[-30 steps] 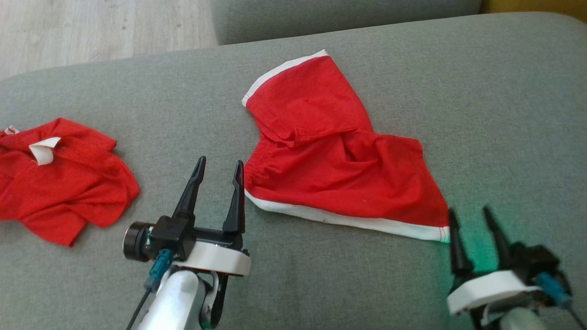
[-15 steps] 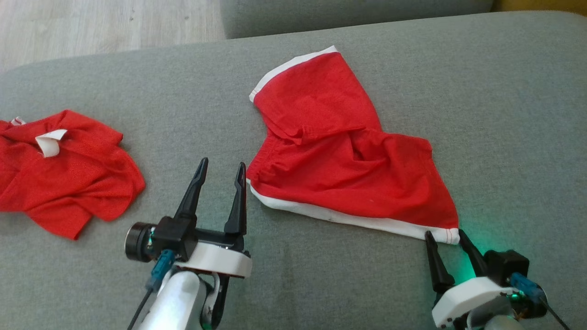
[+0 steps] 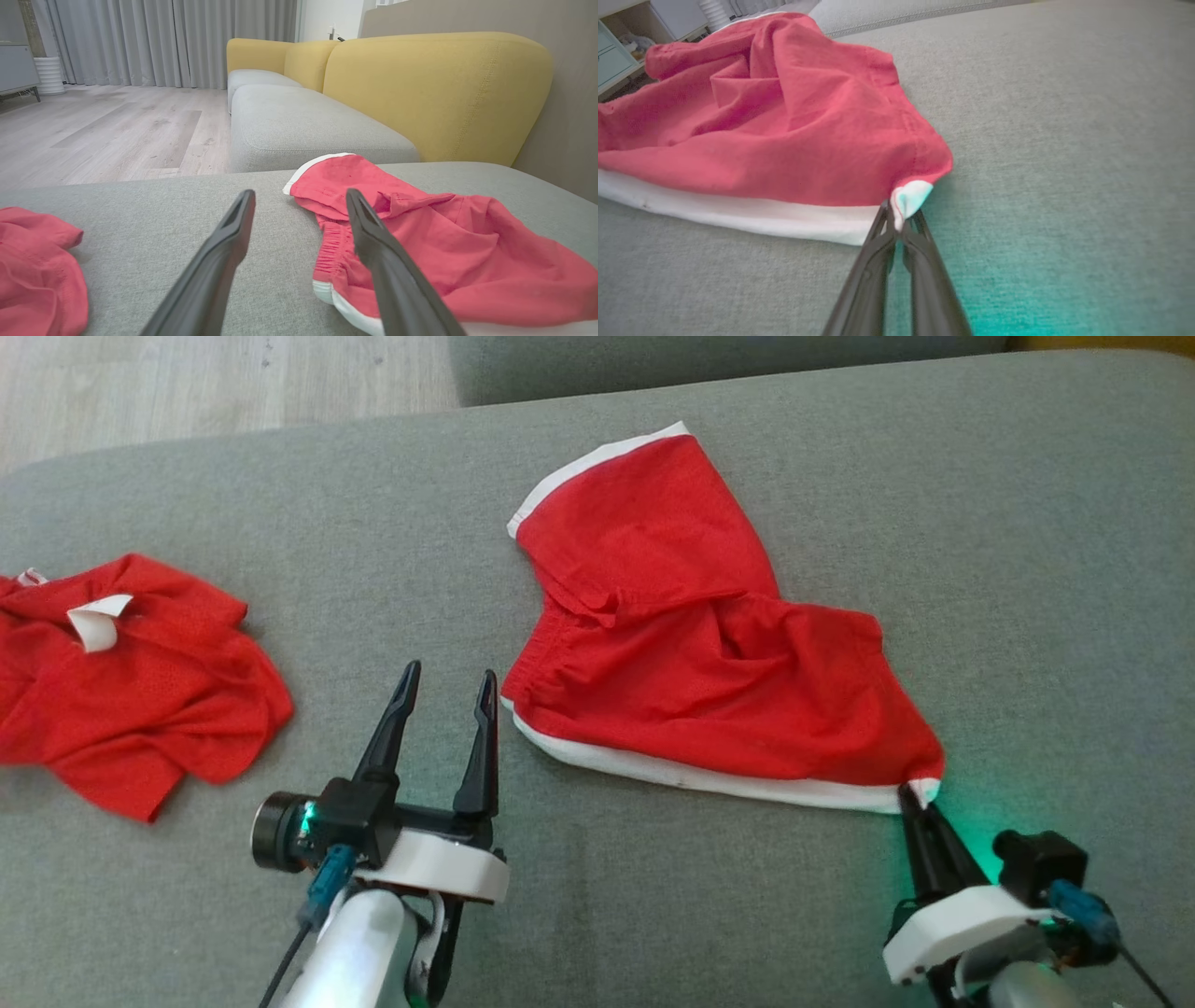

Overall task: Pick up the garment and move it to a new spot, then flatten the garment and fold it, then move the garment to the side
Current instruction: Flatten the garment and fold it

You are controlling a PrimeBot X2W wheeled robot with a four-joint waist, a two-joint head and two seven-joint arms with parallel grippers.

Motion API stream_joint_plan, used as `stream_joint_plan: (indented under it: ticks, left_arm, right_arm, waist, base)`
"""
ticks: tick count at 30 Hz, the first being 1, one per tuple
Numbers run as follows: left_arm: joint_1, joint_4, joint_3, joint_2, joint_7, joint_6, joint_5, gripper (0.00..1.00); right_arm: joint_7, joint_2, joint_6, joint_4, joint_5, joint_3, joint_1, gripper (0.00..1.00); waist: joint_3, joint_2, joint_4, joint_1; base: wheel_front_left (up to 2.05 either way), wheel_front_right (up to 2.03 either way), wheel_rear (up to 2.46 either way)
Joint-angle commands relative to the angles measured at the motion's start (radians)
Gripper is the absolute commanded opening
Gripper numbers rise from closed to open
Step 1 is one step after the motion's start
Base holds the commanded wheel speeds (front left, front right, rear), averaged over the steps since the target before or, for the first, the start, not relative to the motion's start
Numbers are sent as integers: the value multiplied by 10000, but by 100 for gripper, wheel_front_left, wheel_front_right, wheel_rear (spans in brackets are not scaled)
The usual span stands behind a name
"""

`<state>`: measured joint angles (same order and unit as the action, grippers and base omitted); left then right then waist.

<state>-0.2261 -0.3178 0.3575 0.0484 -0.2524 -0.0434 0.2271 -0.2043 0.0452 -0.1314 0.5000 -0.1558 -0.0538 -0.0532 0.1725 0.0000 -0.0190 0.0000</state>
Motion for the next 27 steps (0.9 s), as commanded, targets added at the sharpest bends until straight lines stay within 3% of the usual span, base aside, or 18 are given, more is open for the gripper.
stream_joint_plan:
  ticks: [1, 6, 11, 16, 27]
  left_arm:
    - [-372, 261, -336, 18, -93, 14, -128, 100]
    - [-438, -15, -297, 18, -93, 207, -313, 100]
    - [-715, -927, 247, 135, -93, 1003, -600, 100]
    - [-1156, -1598, 890, 133, -93, 1522, -464, 100]
    - [-2396, -3112, 1915, 192, 374, 1726, 8, 100]
  right_arm:
    - [-151, 51, 7, -220, 81, -144, -263, 0]
    - [-256, 122, 7, -293, 210, 642, -404, 0]
    - [-248, 183, 7, -326, 415, 1376, -604, 0]
    - [-201, 177, 7, -349, 554, 1590, -683, 0]
    - [-250, 123, 7, -323, 647, 1440, -874, 0]
  waist:
    - [2, 0, -12, 0]
    - [30, 0, -64, 0]
    - [142, 0, -86, 0]
    - [315, 0, -81, 0]
    - [663, 0, -366, 0]
  base:
    - [0, 0, 0]
    - [0, 0, 0]
    - [0, 0, 0]
    - [0, 0, 0]
    - [0, 0, 0]
